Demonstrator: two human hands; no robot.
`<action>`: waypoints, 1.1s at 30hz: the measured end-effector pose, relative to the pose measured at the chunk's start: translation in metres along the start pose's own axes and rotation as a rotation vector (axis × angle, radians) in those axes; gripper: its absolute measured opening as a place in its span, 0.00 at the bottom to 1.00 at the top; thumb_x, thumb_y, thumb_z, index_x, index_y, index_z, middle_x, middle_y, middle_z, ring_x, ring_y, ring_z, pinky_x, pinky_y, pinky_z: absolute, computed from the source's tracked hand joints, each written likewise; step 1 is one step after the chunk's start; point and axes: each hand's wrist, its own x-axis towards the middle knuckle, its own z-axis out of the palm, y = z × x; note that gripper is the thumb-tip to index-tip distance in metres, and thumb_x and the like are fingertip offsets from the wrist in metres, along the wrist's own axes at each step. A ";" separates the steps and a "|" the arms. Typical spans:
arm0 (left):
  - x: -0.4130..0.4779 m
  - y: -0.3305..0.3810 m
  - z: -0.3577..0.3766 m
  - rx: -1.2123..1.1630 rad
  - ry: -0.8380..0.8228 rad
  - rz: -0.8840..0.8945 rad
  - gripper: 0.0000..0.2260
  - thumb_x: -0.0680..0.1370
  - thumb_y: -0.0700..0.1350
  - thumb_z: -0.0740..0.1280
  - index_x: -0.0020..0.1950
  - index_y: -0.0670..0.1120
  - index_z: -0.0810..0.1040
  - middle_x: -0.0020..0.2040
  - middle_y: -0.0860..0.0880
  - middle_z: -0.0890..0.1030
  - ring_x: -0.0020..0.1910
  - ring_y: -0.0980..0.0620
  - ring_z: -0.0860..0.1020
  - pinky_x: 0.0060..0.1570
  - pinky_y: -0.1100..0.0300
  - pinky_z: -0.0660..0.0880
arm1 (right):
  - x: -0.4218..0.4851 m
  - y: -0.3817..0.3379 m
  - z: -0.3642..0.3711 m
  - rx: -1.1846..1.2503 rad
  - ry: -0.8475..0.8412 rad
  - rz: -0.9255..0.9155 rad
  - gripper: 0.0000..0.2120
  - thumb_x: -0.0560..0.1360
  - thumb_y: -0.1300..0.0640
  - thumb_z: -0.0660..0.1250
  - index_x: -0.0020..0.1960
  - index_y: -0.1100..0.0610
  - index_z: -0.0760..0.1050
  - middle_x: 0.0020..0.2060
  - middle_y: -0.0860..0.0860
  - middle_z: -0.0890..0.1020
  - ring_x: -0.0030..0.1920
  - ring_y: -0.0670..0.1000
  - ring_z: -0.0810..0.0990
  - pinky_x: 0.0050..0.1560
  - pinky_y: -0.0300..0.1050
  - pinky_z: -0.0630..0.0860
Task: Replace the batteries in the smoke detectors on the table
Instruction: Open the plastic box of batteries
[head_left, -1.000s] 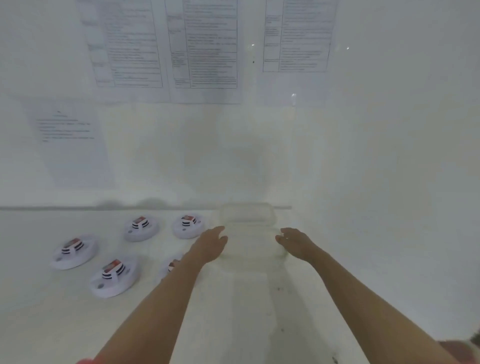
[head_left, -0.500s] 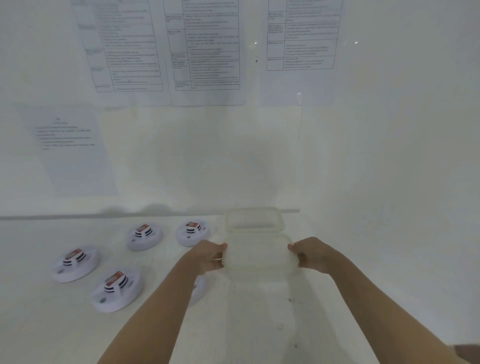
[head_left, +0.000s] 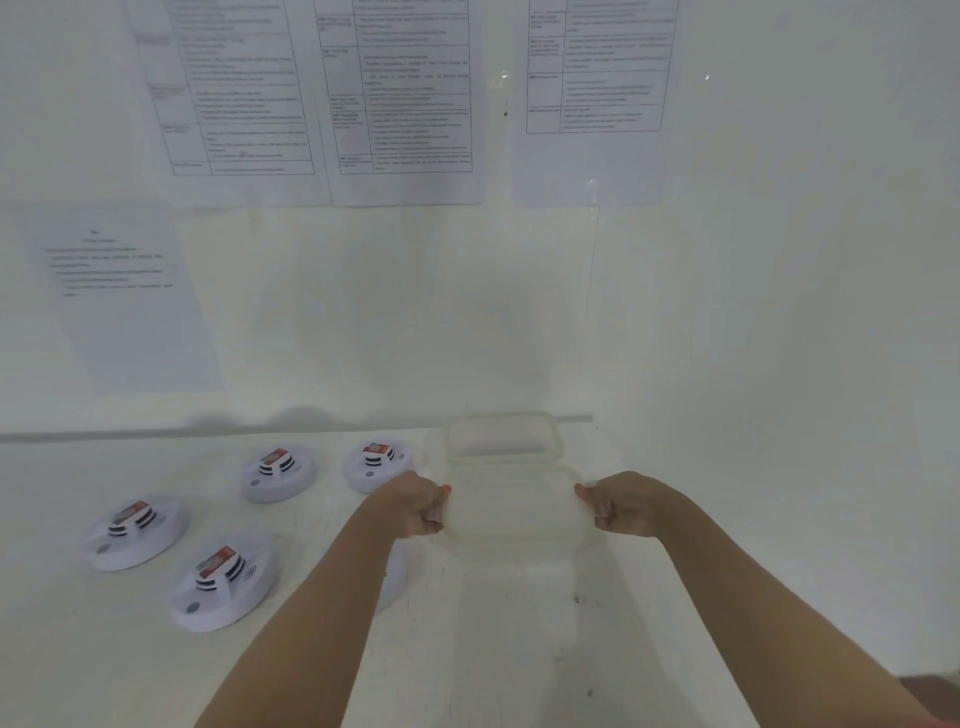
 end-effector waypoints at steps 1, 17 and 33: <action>-0.002 0.001 -0.001 0.021 -0.010 -0.009 0.07 0.78 0.32 0.62 0.41 0.38 0.71 0.41 0.44 0.74 0.44 0.48 0.72 0.47 0.55 0.74 | 0.000 0.000 -0.001 -0.005 -0.020 0.005 0.16 0.72 0.69 0.68 0.29 0.61 0.67 0.19 0.52 0.70 0.22 0.47 0.72 0.27 0.38 0.70; -0.048 -0.009 0.004 0.180 0.237 0.123 0.13 0.77 0.41 0.66 0.58 0.36 0.69 0.47 0.41 0.74 0.43 0.43 0.74 0.49 0.51 0.70 | -0.024 -0.044 0.017 -0.964 0.031 -0.154 0.10 0.75 0.57 0.66 0.50 0.65 0.77 0.43 0.57 0.75 0.38 0.50 0.73 0.40 0.43 0.69; -0.088 -0.068 0.069 -0.671 0.105 -0.105 0.08 0.76 0.35 0.66 0.38 0.35 0.72 0.37 0.42 0.72 0.35 0.48 0.72 0.26 0.64 0.76 | 0.015 -0.055 0.081 -1.307 -0.207 -0.299 0.22 0.81 0.49 0.53 0.30 0.55 0.67 0.30 0.48 0.67 0.30 0.45 0.64 0.33 0.37 0.59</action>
